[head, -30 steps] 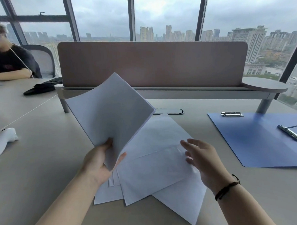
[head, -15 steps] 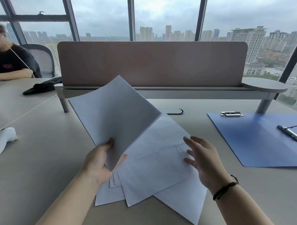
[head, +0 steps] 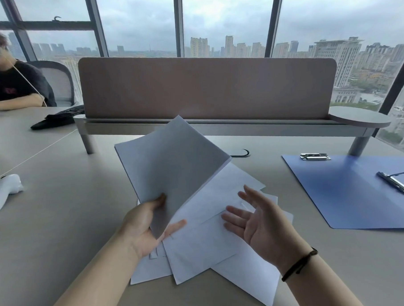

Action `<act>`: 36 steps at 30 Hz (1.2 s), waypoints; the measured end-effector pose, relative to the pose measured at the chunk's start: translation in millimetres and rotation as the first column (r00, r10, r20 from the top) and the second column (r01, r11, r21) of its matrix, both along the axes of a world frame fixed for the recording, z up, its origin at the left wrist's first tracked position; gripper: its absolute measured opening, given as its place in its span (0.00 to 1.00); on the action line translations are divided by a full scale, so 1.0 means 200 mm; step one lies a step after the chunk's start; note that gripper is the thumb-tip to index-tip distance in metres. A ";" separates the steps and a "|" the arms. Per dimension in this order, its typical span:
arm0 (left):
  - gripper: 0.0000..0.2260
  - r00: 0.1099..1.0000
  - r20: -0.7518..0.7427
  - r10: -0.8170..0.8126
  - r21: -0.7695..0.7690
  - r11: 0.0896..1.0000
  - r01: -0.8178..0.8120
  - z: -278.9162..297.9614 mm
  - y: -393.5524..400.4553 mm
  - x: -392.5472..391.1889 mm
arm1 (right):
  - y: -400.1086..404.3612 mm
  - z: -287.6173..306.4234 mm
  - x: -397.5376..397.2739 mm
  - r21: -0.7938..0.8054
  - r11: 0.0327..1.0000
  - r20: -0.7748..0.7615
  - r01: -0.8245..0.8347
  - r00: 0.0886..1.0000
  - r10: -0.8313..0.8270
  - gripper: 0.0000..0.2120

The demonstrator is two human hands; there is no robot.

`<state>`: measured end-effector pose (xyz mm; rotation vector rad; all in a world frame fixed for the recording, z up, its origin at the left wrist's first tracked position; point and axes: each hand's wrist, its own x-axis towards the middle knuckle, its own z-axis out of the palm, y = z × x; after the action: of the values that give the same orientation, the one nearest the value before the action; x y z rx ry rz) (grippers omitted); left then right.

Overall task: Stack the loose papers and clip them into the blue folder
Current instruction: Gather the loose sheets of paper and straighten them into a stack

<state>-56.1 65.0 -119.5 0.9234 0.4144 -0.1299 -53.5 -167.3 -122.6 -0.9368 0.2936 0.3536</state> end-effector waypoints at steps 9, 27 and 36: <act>0.10 0.993 -0.027 -0.118 -0.002 0.993 0.118 -0.01 -0.08 -0.02 | 0.05 -0.05 0.01 0.258 0.964 0.043 0.055 0.997 -0.069 0.30; 0.07 0.991 0.137 -0.002 0.174 0.985 -0.022 -0.02 0.09 0.05 | 0.01 -0.01 0.02 0.197 0.953 0.019 0.229 0.971 -0.237 0.22; 0.08 0.986 0.159 0.047 0.144 0.987 -0.071 -0.06 0.06 0.05 | 0.03 0.01 -0.03 0.345 0.915 0.037 0.207 0.972 -0.233 0.27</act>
<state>-45.5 76.2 -130.7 1.0597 0.3091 0.0282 -59.2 -160.3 -120.1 -0.5677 0.2541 0.1513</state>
